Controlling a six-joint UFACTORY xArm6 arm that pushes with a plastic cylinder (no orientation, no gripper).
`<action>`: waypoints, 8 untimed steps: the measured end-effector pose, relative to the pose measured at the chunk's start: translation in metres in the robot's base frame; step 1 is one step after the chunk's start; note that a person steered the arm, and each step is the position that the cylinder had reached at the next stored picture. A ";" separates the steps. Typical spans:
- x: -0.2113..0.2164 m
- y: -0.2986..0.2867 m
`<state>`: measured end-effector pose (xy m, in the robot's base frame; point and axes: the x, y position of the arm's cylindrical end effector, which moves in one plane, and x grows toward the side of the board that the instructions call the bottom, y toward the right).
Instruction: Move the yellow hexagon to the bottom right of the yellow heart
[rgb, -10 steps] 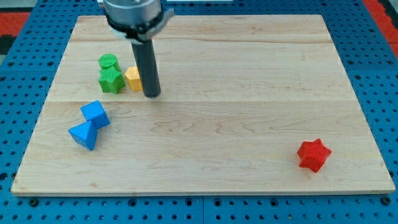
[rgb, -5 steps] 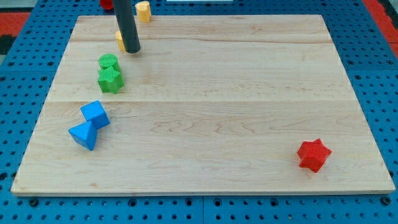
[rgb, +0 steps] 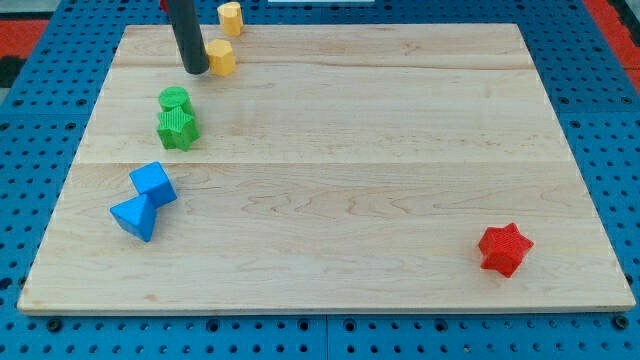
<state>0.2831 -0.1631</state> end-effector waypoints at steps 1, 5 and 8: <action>0.016 0.000; -0.039 0.023; -0.013 0.037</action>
